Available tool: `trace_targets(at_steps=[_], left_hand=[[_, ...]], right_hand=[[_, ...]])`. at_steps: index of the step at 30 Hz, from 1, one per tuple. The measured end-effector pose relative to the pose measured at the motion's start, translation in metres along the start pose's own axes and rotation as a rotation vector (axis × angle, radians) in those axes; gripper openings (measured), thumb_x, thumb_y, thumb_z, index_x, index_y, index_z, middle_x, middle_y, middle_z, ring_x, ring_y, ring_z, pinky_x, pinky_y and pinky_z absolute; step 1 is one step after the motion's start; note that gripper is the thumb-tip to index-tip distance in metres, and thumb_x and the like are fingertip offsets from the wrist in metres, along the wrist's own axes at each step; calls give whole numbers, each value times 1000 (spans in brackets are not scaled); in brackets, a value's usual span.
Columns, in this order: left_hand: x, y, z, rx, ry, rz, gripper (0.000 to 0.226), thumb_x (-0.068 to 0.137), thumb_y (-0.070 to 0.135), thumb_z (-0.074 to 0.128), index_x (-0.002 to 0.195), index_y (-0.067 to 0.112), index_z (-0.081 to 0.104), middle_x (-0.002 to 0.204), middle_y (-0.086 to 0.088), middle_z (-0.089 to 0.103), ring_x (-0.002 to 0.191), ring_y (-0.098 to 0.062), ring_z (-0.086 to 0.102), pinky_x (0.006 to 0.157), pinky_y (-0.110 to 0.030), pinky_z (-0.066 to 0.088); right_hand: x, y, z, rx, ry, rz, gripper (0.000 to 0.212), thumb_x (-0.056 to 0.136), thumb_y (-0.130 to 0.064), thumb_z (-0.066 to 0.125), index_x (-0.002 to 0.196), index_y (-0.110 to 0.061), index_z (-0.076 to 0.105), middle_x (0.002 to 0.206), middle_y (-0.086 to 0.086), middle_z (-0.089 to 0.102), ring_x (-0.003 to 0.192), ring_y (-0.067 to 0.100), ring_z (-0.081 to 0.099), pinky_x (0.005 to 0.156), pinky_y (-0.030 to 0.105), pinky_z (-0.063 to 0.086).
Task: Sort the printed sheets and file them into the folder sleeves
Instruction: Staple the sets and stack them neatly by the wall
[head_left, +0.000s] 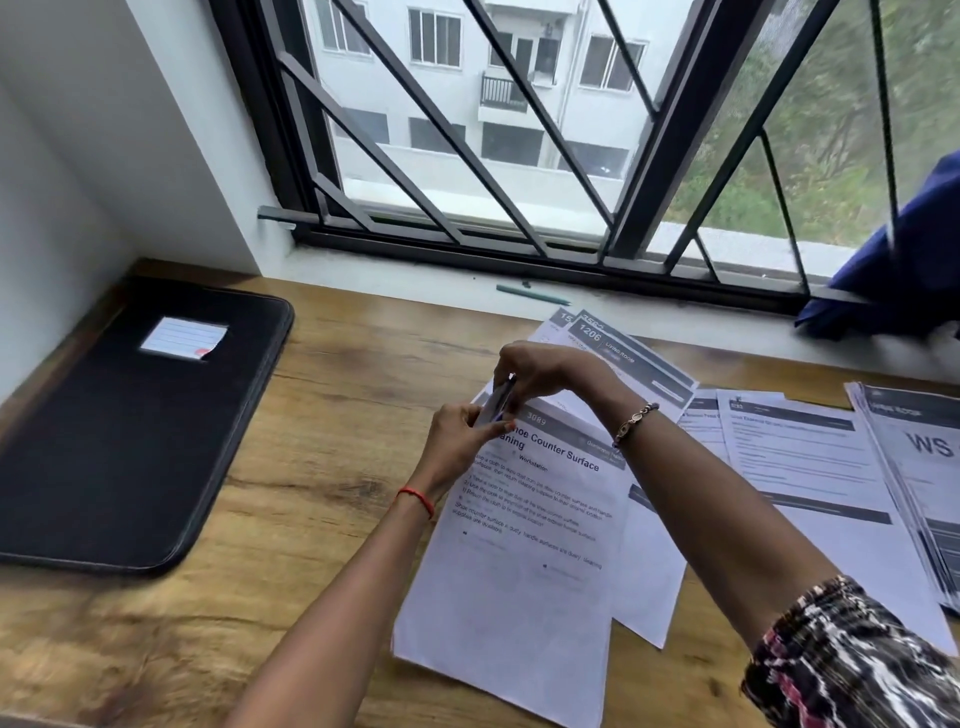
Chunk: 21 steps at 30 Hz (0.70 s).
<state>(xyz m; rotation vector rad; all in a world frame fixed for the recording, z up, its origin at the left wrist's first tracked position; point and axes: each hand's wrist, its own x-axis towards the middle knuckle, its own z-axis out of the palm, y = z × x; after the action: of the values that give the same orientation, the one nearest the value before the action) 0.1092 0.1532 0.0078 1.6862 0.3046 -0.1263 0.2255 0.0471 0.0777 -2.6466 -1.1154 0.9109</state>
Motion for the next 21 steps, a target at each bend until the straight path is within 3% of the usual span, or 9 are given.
trace_targets(at_steps=[4, 8, 10, 13, 16, 21], left_hand=[[0, -5, -1, -1, 66, 23, 20, 73, 19, 79, 79, 1, 72, 81, -22, 71, 74, -32, 68, 69, -49, 53], [1, -8, -5, 16, 28, -12, 23, 74, 19, 78, 85, -1, 72, 84, -18, 72, 83, -36, 69, 75, -50, 54], [1, -10, -9, 11, -10, -51, 29, 71, 20, 80, 94, 5, 71, 90, -12, 72, 90, -31, 68, 81, -48, 53], [1, -20, -16, -53, -44, -143, 61, 65, 16, 84, 119, 13, 56, 108, -9, 68, 97, -24, 67, 84, -44, 55], [-4, -33, -28, -95, 23, -164, 45, 70, -1, 76, 111, 6, 59, 104, -16, 68, 90, -28, 68, 81, -47, 56], [-3, -39, -58, -160, 141, -155, 34, 78, -2, 69, 111, -3, 60, 106, -20, 67, 90, -32, 67, 83, -48, 55]], right_hand=[[3, -1, 7, -31, 88, -20, 20, 71, -14, 73, 92, -12, 74, 78, 3, 62, 72, 15, 52, 62, 28, 42], [8, -1, 7, -48, 2, -32, 16, 70, -16, 76, 84, -8, 72, 70, 2, 60, 65, 15, 50, 57, 27, 36], [10, -1, 6, -38, -25, -27, 25, 67, -19, 79, 81, -1, 68, 64, 2, 55, 62, 15, 45, 54, 27, 32], [9, 0, 0, -22, -18, -21, 37, 66, -23, 83, 89, 3, 68, 72, 4, 56, 66, 15, 46, 55, 28, 35], [6, 10, -7, 28, 40, 22, 45, 65, -29, 84, 100, -4, 70, 90, 9, 66, 79, 19, 55, 67, 32, 46], [4, 29, -4, 224, 240, 70, 37, 79, -35, 73, 89, 0, 66, 78, 11, 56, 71, 19, 47, 56, 28, 30]])
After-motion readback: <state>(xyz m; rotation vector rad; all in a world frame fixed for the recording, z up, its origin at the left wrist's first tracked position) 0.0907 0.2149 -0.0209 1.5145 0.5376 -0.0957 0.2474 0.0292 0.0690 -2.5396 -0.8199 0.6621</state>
